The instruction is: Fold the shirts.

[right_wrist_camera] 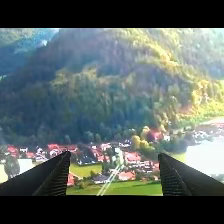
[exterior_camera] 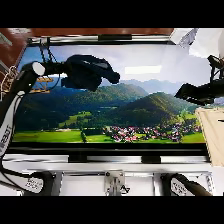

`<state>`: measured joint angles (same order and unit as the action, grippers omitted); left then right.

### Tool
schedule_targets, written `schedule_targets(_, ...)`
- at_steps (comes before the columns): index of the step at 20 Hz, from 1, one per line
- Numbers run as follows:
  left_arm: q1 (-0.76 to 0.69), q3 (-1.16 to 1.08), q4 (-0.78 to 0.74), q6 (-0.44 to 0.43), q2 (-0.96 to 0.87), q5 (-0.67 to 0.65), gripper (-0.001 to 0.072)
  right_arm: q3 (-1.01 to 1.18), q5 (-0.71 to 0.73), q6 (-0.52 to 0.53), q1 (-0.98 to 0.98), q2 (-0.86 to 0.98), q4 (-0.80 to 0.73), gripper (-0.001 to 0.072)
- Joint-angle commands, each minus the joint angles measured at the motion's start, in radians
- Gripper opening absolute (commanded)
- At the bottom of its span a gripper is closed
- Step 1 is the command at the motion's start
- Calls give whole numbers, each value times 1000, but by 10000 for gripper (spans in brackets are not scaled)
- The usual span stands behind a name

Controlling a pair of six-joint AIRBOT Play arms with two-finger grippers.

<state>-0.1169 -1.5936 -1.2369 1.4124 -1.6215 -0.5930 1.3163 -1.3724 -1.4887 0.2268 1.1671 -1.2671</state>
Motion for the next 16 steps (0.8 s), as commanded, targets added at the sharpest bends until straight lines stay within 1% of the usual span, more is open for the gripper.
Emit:
schedule_targets(1, -73, -58, 8, -66, 223, -85, 95, 44, -38, 4, 1, -76, 1, 668)
schedule_targets(4, -219, -58, 21, -65, 397, -137, 95, 156, -76, -41, 1, -174, -14, 668)
schedule_targets(6, -338, -57, 61, -65, 427, -212, 95, 229, -76, -95, 1, -231, -67, 668)
schedule_targets(9, -537, -56, 66, -34, 359, -302, 95, 278, -89, -142, 1, -287, -157, 668)
schedule_targets(11, -646, -51, 64, -24, 264, -309, 95, 278, -135, -150, 1, -296, -173, 668)
schedule_targets(13, -724, -49, 64, 32, 148, -309, 97, 278, -186, -149, 1, -290, -172, 668)
schedule_targets(14, -749, -49, 64, 45, 94, -315, 167, 277, -201, -149, 1, -285, -173, 669)
schedule_targets(15, -763, -51, 64, 55, 51, -342, 421, 277, -214, -148, 1, -282, -174, 668)
schedule_targets(16, -761, -52, 64, 90, 29, -394, 639, 277, -225, -146, 1, -278, -176, 668)
